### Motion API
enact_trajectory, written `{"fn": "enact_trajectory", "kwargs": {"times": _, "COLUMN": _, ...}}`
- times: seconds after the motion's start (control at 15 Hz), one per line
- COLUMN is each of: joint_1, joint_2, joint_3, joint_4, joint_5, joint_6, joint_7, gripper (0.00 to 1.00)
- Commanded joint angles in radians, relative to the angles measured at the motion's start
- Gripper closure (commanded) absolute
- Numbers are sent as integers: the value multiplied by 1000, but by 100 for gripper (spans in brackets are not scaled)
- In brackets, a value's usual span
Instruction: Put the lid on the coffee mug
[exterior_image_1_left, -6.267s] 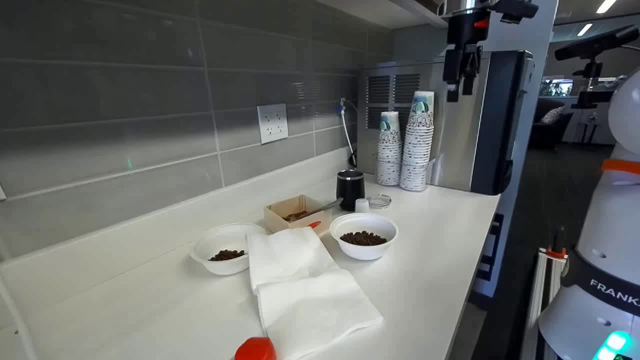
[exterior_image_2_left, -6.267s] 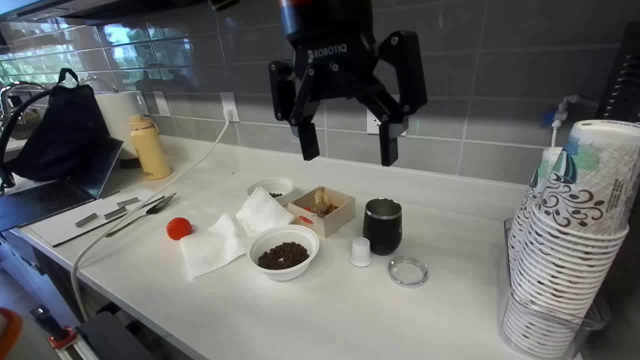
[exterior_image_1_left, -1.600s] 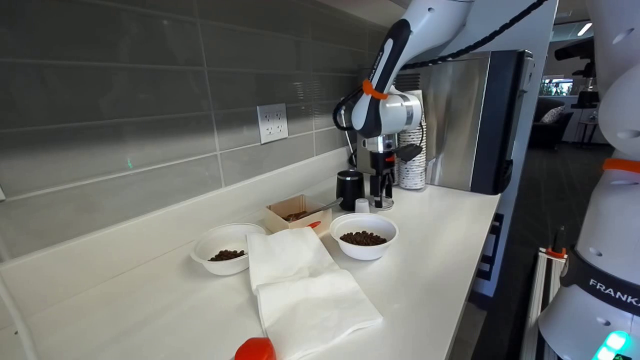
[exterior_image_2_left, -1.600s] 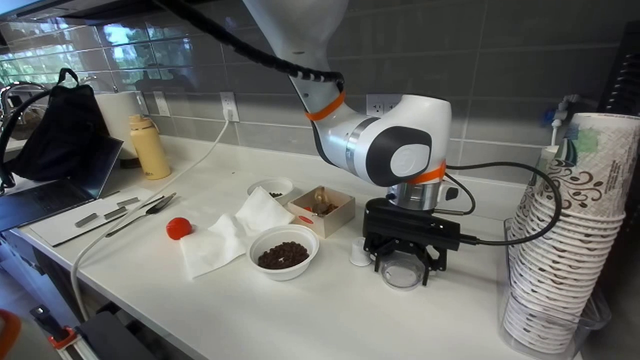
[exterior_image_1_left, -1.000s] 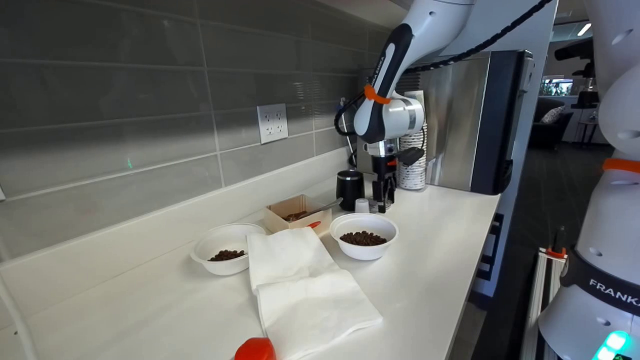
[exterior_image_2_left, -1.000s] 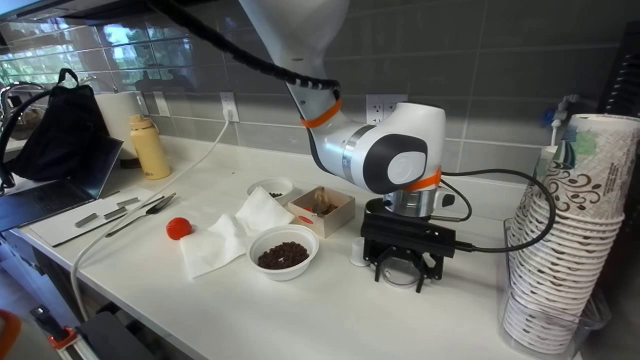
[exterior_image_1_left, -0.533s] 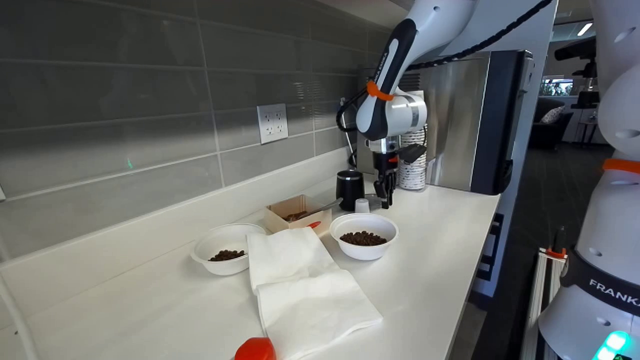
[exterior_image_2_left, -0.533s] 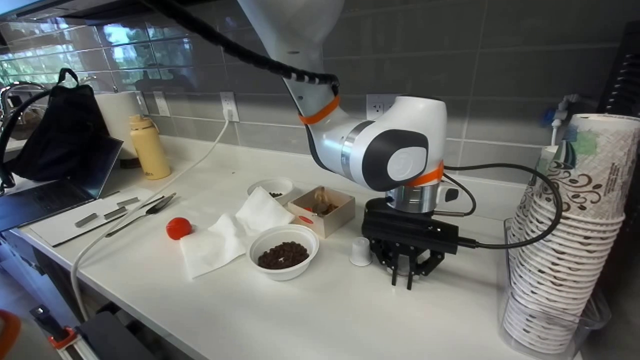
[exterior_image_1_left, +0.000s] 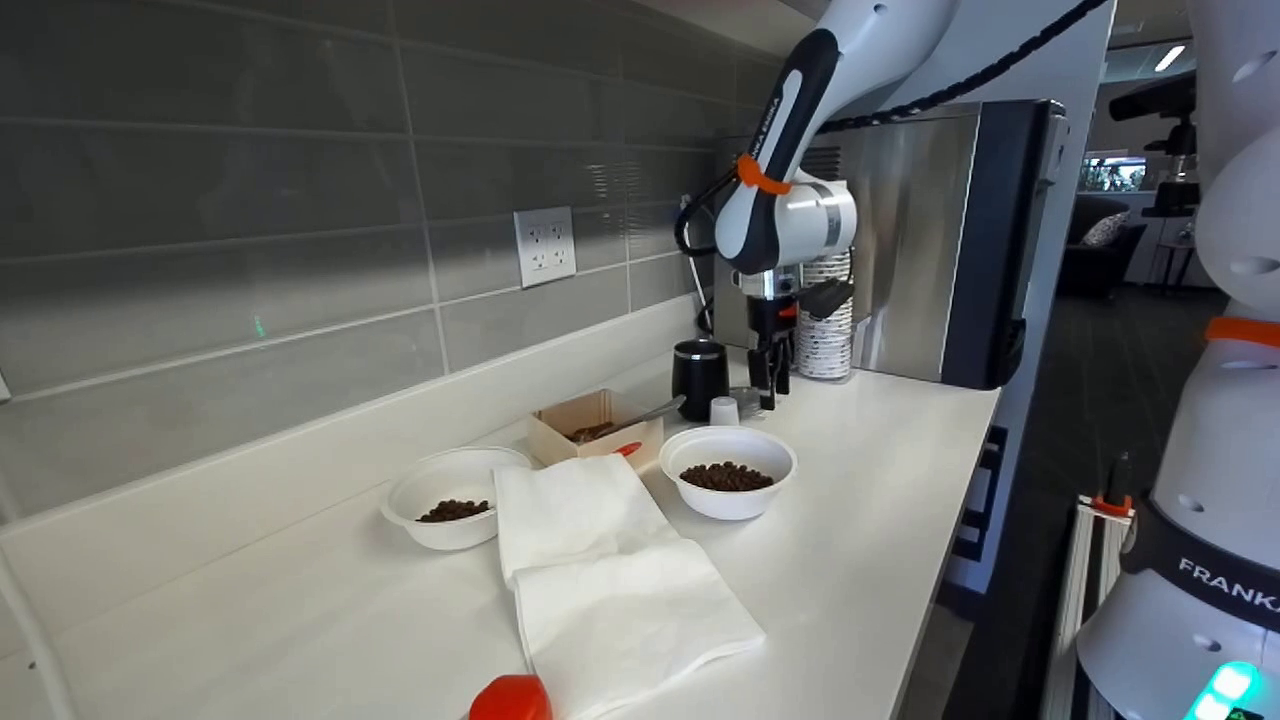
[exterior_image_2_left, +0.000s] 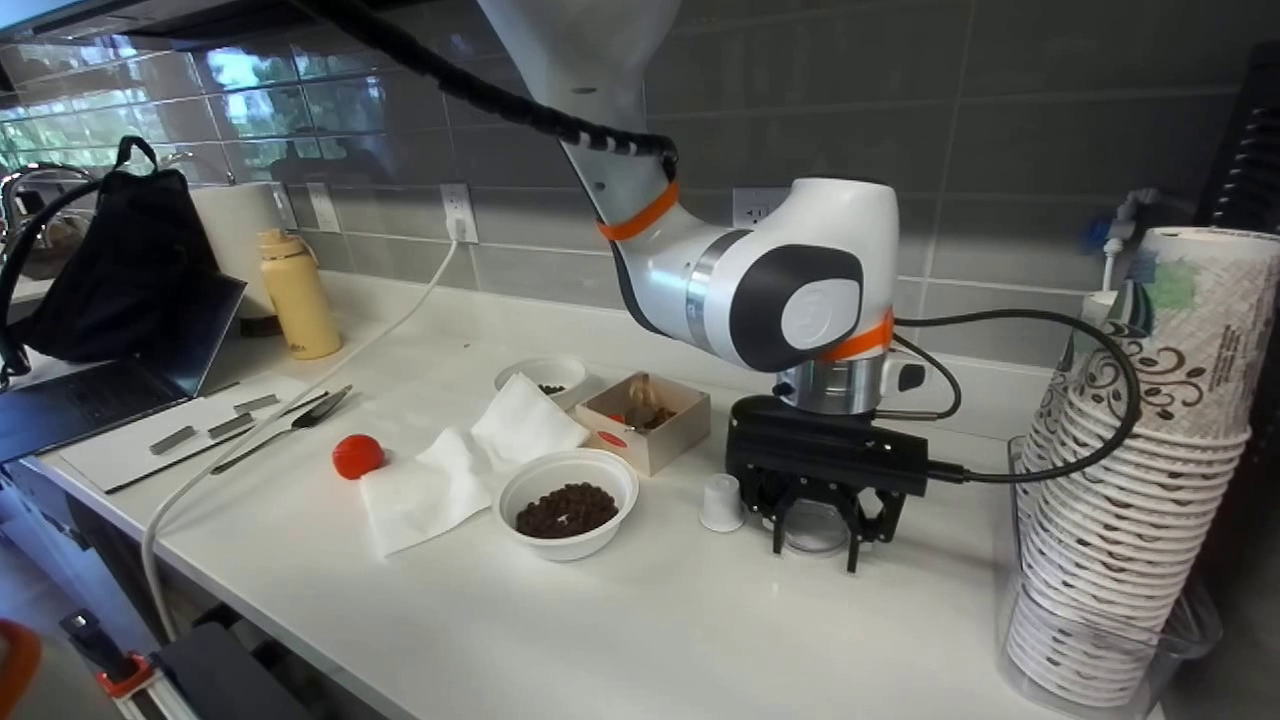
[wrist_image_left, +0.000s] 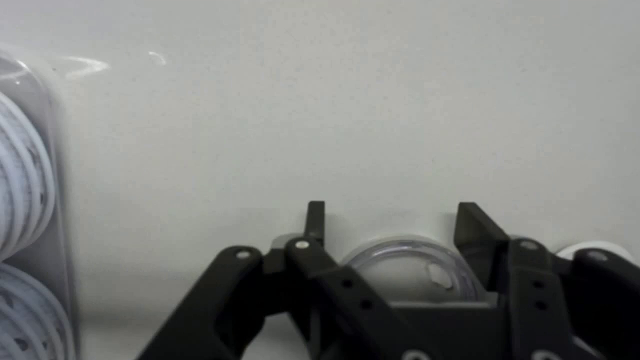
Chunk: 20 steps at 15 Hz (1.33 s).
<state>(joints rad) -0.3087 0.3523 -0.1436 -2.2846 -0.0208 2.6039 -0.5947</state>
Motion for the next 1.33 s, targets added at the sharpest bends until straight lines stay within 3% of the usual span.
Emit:
{"fn": "enact_trajectory", "kwargs": {"times": 0.0, "joint_1": -6, "joint_2": -37, "joint_3": 0, "joint_4": 2, "joint_5": -41, "joint_6": -12, "joint_7": -8, "gripper": 0}}
{"fn": "enact_trajectory", "kwargs": {"times": 0.53, "joint_1": -37, "joint_2": 7, "joint_3": 70, "joint_4": 85, "joint_5": 24, "joint_6": -76, "joint_7": -196, "gripper": 0}}
{"fn": "enact_trajectory", "kwargs": {"times": 1.27, "joint_1": -23, "joint_2": 76, "joint_3": 73, "joint_4": 147, "joint_5": -1, "joint_6": -93, "joint_7": -209, "gripper": 0}}
